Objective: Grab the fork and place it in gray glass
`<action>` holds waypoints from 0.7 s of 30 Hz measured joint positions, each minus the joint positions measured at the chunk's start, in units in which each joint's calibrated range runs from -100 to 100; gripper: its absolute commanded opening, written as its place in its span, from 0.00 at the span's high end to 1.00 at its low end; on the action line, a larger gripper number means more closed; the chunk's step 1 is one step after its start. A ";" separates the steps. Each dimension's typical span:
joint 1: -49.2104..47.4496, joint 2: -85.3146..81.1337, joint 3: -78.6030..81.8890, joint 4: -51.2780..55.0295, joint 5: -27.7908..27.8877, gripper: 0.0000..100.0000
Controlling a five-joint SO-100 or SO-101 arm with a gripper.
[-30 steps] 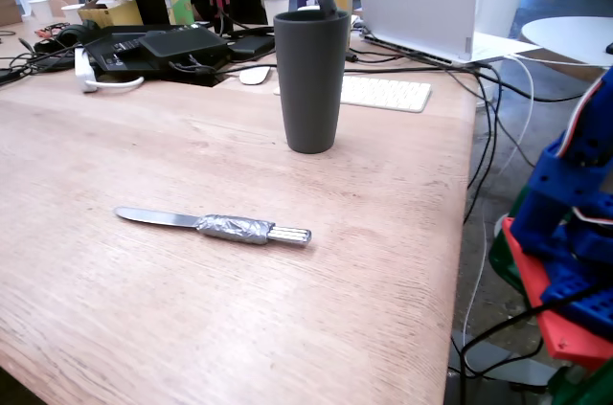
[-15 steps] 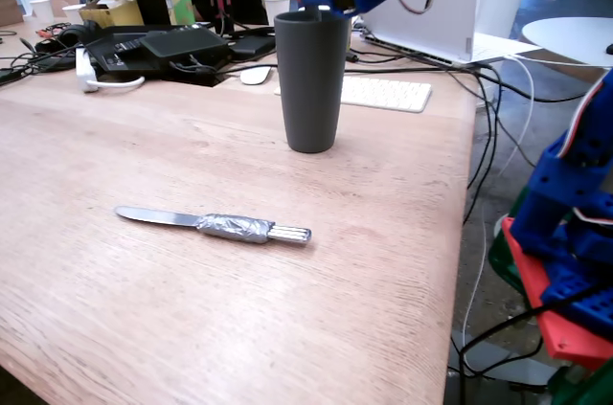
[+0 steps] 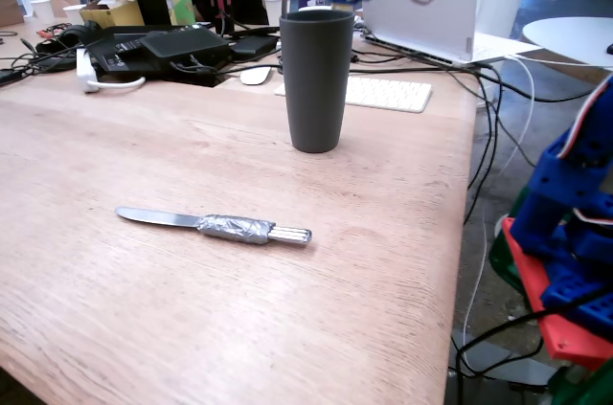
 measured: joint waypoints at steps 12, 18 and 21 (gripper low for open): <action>-32.69 -25.77 7.30 31.14 -6.01 0.74; -33.91 -39.52 26.06 32.22 -6.54 0.74; -35.51 -48.94 35.89 32.22 -9.91 0.74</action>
